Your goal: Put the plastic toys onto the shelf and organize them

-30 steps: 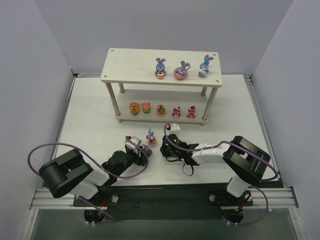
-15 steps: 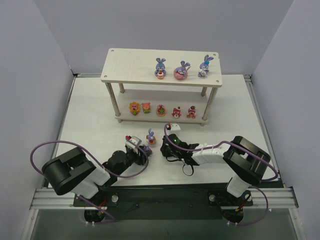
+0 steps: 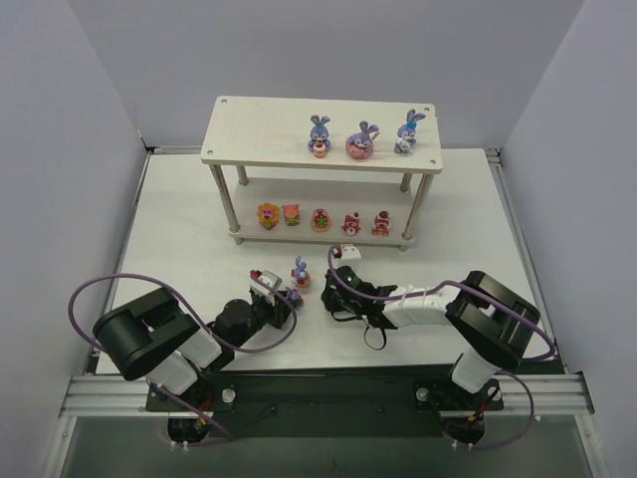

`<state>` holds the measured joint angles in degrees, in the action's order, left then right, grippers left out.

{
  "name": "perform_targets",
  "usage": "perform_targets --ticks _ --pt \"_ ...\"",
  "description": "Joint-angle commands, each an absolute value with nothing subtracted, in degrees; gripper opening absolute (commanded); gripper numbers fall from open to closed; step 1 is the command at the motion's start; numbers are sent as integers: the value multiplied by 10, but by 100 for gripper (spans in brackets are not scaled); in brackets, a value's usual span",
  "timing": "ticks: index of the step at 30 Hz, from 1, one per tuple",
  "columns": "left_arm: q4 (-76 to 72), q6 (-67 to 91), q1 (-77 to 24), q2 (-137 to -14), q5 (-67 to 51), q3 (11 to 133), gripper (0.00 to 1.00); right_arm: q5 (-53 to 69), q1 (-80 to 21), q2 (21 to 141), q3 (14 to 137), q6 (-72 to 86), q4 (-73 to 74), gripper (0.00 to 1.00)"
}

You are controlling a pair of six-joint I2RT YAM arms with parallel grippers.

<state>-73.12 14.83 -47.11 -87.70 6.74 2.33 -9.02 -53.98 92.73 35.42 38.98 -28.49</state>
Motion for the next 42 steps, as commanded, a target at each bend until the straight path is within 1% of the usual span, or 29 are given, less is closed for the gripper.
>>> perform_targets --ticks 1,4,6,7,8,10,11,13,14,16,17,18,20,23,28,37,42 --pt "-778 156 -467 -867 62 13 0 -108 -536 904 351 388 -266 3" --pt "-749 165 -467 -833 75 15 0 -110 -536 902 349 389 -265 3" --pt "-675 184 -468 -803 93 33 0 -110 -536 900 349 391 -264 3" --pt "-632 192 -468 -765 103 46 0 -108 -536 898 350 391 -263 3" --pt "-535 201 -468 -743 114 77 0 -109 -536 897 350 392 -261 3" --pt "-448 221 -472 -682 143 103 0 -108 -536 892 349 394 -258 3" --pt "-374 231 -473 -659 150 117 0 -108 -536 891 350 394 -257 3" --pt "-310 261 -474 -591 185 147 0 -110 -536 885 350 396 -251 3" --pt "-239 273 -473 -571 198 157 0 -110 -535 883 350 397 -250 3" --pt "-153 315 -471 -528 248 209 0 -111 -535 879 351 401 -242 3" --pt "-73 332 -469 -520 264 227 0 -111 -534 879 352 402 -237 3" --pt "-39 350 -468 -514 272 269 0 -110 -534 878 354 402 -232 3" --pt "41 359 -468 -505 288 306 0 -110 -534 877 354 403 -228 3" --pt "103 373 -469 -503 302 362 0 -109 -533 875 354 405 -226 3" --pt "158 357 -472 -511 323 456 0 -112 -533 873 355 406 -219 3" --pt "181 294 -474 -582 366 611 0 -113 -531 883 368 409 -195 3" --pt "167 261 -474 -621 387 682 0 -113 -529 897 376 409 -186 3"
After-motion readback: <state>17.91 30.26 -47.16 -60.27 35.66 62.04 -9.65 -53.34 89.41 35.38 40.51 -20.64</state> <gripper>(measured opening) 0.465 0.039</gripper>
